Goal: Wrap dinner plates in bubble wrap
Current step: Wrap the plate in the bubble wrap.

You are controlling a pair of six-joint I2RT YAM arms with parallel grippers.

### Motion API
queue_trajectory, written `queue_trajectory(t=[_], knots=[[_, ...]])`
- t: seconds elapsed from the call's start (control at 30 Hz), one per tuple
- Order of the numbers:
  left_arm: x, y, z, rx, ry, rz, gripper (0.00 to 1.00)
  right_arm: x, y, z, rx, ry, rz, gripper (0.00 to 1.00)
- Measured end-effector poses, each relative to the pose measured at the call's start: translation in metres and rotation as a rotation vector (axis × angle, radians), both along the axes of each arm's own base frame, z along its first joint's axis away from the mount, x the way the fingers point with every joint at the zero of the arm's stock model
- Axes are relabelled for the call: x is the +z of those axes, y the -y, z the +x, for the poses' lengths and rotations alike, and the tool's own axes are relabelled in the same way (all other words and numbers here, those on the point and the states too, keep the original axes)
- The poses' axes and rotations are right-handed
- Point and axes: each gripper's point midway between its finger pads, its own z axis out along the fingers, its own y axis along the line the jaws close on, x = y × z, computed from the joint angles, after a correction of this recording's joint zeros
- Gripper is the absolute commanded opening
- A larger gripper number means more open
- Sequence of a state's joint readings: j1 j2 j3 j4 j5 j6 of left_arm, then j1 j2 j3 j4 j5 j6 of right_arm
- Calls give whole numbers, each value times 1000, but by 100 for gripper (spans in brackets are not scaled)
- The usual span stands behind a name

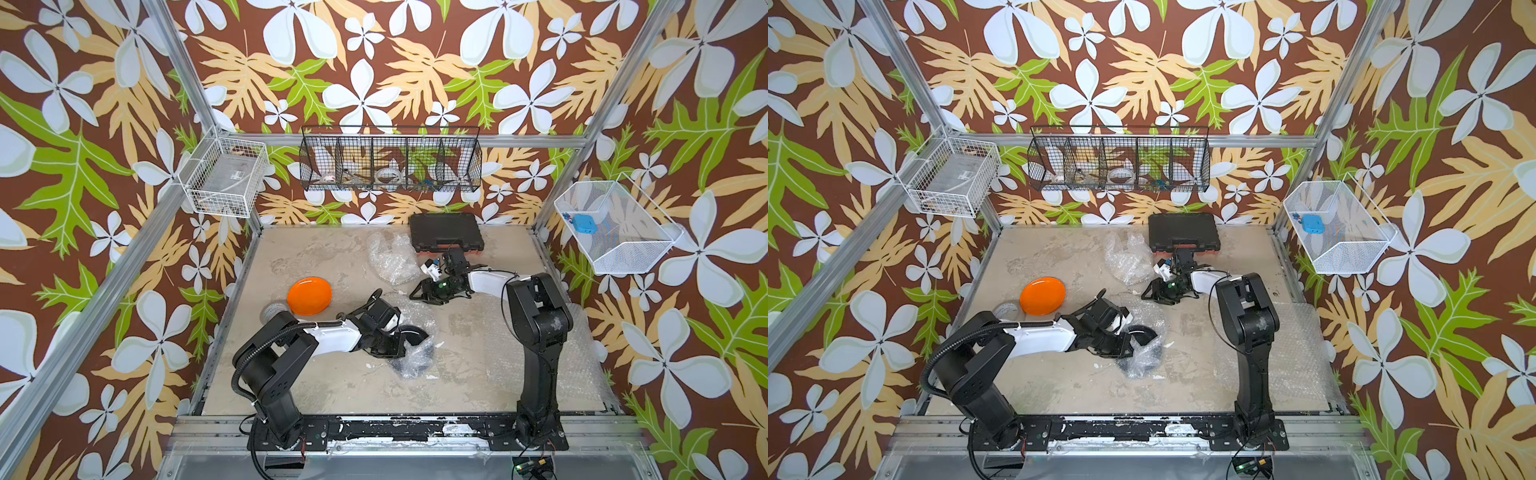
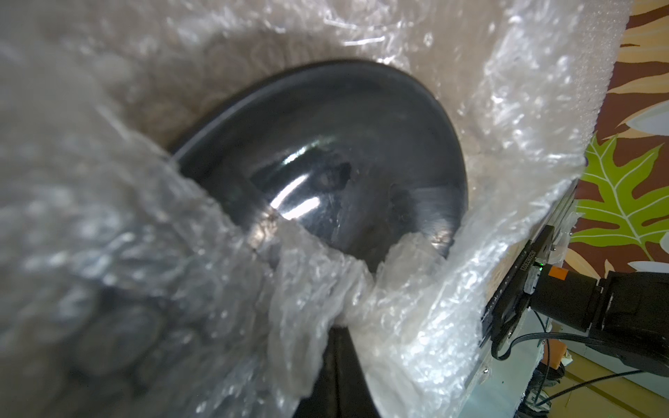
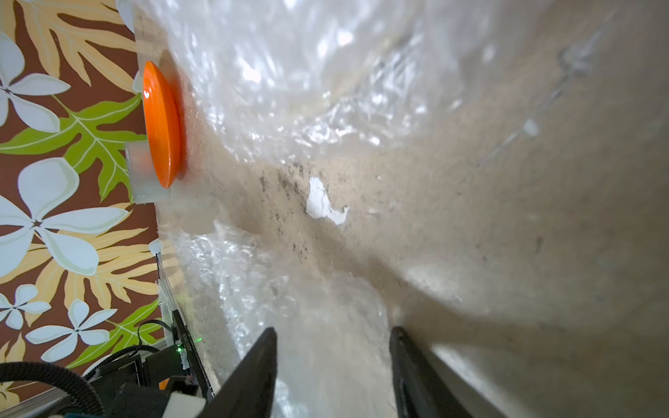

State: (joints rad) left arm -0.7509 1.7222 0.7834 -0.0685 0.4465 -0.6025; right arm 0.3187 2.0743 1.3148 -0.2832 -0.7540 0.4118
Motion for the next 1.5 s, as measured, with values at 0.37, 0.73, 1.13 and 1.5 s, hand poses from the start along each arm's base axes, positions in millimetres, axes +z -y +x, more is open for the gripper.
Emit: queue_trajectory(t=[0.37, 0.73, 1.13, 1.5], knots=[[3, -1, 9, -14, 1, 51, 4, 49, 69, -16, -172, 112, -55, 0], [1, 0, 15, -66, 5, 84, 3, 23, 54, -36, -151, 10, 24, 62], [1, -2, 14, -62, 45, 54, 3, 23, 6, 0, -27, -15, 183, 7], [4, -6, 25, -34, 51, 67, 3, 46, 62, -50, -158, 55, 89, 0]])
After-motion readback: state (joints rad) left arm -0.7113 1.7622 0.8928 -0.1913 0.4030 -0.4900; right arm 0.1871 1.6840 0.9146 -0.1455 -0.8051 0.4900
